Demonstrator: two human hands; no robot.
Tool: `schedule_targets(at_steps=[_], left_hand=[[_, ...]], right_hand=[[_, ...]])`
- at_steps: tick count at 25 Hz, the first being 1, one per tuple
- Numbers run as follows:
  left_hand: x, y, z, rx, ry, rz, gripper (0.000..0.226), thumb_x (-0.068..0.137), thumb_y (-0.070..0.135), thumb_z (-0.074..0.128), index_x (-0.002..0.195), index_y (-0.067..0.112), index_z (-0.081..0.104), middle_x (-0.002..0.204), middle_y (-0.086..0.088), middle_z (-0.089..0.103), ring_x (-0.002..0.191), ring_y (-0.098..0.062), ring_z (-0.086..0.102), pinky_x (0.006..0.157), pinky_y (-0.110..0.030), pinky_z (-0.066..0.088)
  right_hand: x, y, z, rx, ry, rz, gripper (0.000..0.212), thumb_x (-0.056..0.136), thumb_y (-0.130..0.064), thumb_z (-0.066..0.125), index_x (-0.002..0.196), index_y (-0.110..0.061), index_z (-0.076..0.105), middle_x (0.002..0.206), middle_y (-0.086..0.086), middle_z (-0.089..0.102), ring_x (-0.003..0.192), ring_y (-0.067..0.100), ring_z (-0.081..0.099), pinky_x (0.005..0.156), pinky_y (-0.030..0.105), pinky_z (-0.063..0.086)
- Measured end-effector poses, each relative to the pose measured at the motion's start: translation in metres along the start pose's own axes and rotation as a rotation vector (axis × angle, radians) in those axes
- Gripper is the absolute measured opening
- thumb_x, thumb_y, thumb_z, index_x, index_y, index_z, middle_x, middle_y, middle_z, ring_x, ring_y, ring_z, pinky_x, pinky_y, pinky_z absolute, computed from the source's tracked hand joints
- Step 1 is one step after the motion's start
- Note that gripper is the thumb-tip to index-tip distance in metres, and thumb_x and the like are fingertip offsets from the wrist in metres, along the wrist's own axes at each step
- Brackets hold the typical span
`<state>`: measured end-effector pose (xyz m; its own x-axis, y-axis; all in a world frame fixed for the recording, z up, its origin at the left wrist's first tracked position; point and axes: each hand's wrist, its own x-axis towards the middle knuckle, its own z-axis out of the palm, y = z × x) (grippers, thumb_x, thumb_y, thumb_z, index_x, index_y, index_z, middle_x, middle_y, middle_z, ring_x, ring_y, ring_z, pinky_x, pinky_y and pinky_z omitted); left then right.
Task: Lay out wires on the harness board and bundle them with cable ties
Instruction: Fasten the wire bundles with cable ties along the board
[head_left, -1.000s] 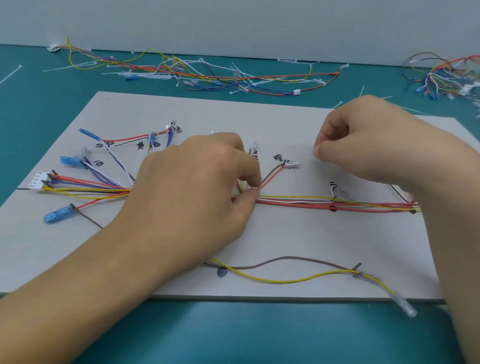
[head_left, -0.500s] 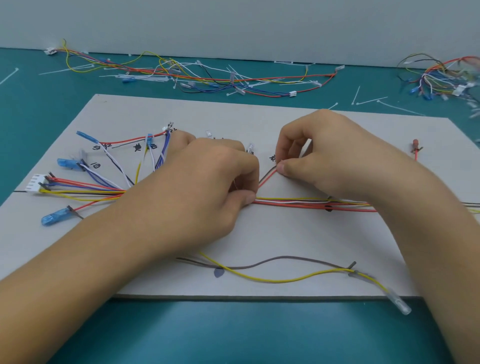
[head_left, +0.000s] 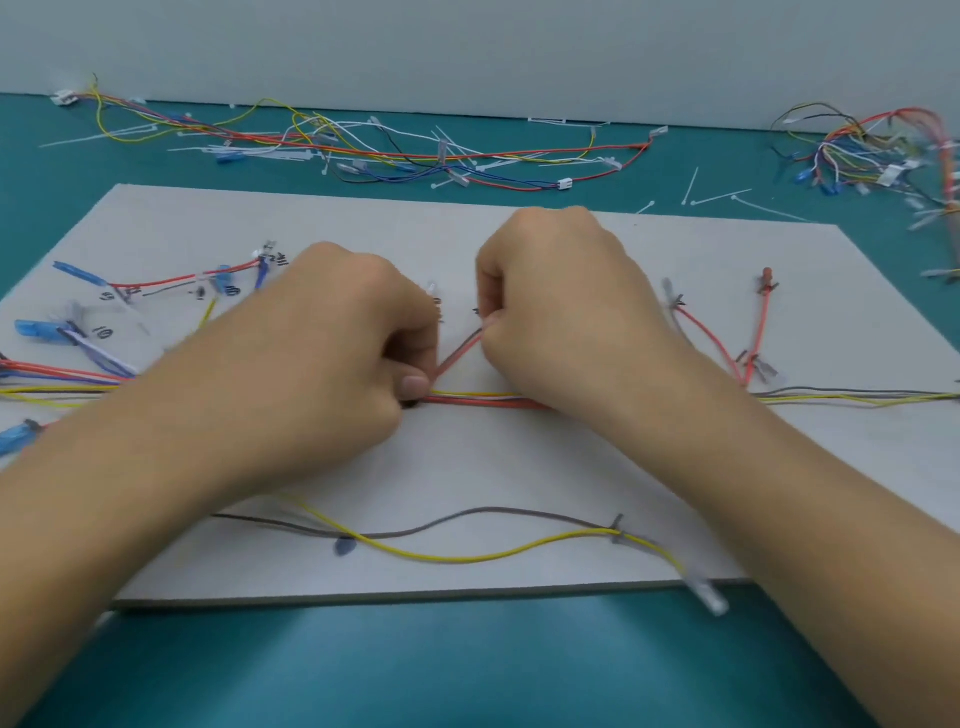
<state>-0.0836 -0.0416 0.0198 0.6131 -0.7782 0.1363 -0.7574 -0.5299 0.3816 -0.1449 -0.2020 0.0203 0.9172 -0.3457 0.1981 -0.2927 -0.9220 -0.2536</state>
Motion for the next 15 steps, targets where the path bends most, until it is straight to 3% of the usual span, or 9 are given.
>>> schedule_targets(at_steps=[2, 4, 6, 8, 12, 15], left_hand=[[-0.002, -0.018, -0.013, 0.026, -0.029, -0.059, 0.028, 0.07, 0.007, 0.084, 0.065, 0.03, 0.069, 0.058, 0.011, 0.065, 0.064, -0.008, 0.061, 0.069, -0.036, 0.053], [-0.005, -0.029, -0.021, 0.059, -0.051, -0.097, 0.034, 0.069, 0.012, 0.085, 0.072, 0.041, 0.069, 0.064, 0.021, 0.067, 0.061, -0.007, 0.062, 0.068, -0.038, 0.055], [-0.012, -0.03, -0.022, 0.053, -0.03, -0.068, 0.024, 0.072, 0.028, 0.079, 0.078, 0.046, 0.065, 0.075, 0.025, 0.066, 0.063, -0.006, 0.061, 0.069, -0.042, 0.055], [-0.016, -0.026, -0.016, 0.067, 0.018, -0.019, 0.014, 0.069, 0.047, 0.063, 0.083, 0.046, 0.063, 0.084, 0.018, 0.061, 0.074, -0.008, 0.058, 0.073, -0.045, 0.048], [-0.014, -0.001, 0.004, 0.133, 0.08, 0.048, 0.026, 0.076, 0.061, 0.059, 0.095, 0.046, 0.068, 0.109, 0.017, 0.051, 0.098, -0.015, 0.044, 0.081, -0.034, 0.016], [-0.011, 0.017, 0.017, 0.119, 0.078, 0.121, 0.02, 0.085, 0.056, 0.059, 0.094, 0.044, 0.072, 0.111, 0.019, 0.056, 0.107, -0.017, 0.047, 0.085, -0.035, 0.015]], right_hand=[[0.005, -0.016, 0.008, 0.024, 0.025, -0.037, 0.018, 0.075, -0.014, 0.061, 0.091, -0.02, 0.065, 0.095, 0.006, 0.061, 0.088, 0.033, 0.056, 0.068, 0.032, 0.04], [0.008, -0.025, 0.014, 0.091, -0.007, -0.08, 0.015, 0.078, -0.013, 0.061, 0.091, -0.019, 0.066, 0.097, 0.005, 0.064, 0.088, 0.031, 0.059, 0.069, 0.032, 0.044], [0.011, -0.016, 0.011, 0.162, -0.075, -0.092, 0.015, 0.079, -0.014, 0.064, 0.092, -0.017, 0.071, 0.096, 0.003, 0.068, 0.09, 0.028, 0.064, 0.076, 0.034, 0.055], [0.013, 0.009, -0.003, 0.203, -0.074, -0.024, 0.019, 0.08, -0.015, 0.066, 0.096, -0.022, 0.075, 0.096, -0.001, 0.072, 0.09, 0.02, 0.067, 0.08, 0.032, 0.056], [0.01, 0.062, -0.032, 0.127, -0.05, 0.182, 0.014, 0.081, -0.024, 0.073, 0.094, -0.029, 0.075, 0.093, -0.009, 0.07, 0.079, 0.011, 0.061, 0.059, 0.016, 0.04], [0.011, 0.071, -0.033, 0.102, -0.162, 0.285, 0.004, 0.081, -0.026, 0.077, 0.079, -0.026, 0.073, 0.084, -0.004, 0.071, 0.068, 0.012, 0.062, 0.052, 0.019, 0.037]])
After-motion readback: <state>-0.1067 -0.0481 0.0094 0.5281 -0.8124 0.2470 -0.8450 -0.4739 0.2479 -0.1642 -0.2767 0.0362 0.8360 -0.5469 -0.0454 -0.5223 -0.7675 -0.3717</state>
